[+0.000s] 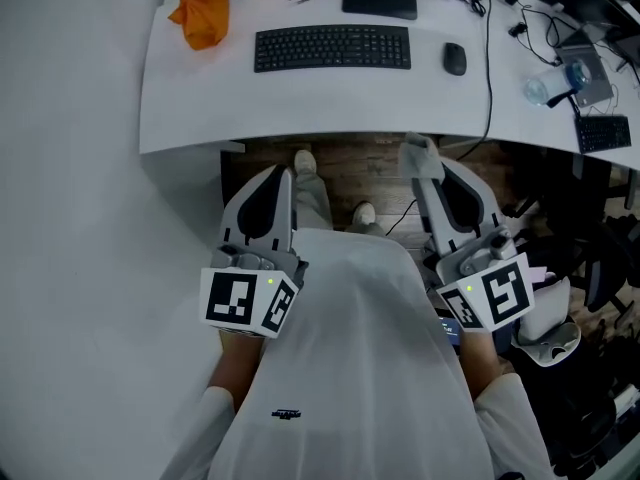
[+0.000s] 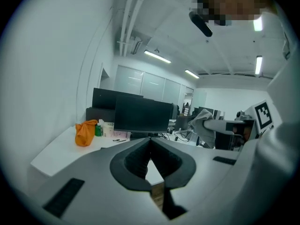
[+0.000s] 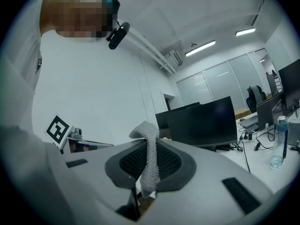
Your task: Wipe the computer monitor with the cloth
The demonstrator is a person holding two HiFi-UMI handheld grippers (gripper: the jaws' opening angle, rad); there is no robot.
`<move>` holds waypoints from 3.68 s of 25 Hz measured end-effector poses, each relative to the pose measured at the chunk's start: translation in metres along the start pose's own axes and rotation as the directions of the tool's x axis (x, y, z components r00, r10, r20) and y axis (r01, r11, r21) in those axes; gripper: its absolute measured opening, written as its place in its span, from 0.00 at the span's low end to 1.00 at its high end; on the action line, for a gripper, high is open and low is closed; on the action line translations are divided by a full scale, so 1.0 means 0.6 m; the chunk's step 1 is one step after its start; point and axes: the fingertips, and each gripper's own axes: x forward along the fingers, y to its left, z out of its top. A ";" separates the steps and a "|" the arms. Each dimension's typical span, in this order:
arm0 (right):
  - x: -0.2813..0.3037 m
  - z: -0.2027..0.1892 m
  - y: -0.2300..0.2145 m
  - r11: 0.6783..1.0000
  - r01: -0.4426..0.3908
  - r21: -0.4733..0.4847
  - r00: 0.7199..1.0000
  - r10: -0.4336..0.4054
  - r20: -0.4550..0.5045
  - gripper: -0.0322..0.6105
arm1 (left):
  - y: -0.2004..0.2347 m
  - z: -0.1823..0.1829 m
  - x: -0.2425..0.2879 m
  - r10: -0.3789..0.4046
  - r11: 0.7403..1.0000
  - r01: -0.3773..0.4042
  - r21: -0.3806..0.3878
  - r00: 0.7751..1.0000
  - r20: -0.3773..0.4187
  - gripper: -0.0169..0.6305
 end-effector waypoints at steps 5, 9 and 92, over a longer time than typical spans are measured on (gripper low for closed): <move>0.074 0.025 0.001 1.000 0.004 -0.030 1.000 -0.004 0.008 0.11 | 0.056 0.041 0.039 -0.020 1.000 0.019 0.011 0.999 0.042 0.05; 0.160 0.042 0.004 0.999 0.014 -0.044 1.000 -0.014 -0.003 0.11 | 0.120 0.076 0.081 -0.040 0.999 0.040 0.002 0.997 0.065 0.05; 0.961 0.299 -0.254 0.925 0.381 -0.012 0.922 -0.378 0.082 0.11 | 0.495 0.409 0.533 -0.247 0.968 0.248 0.023 0.945 0.213 0.05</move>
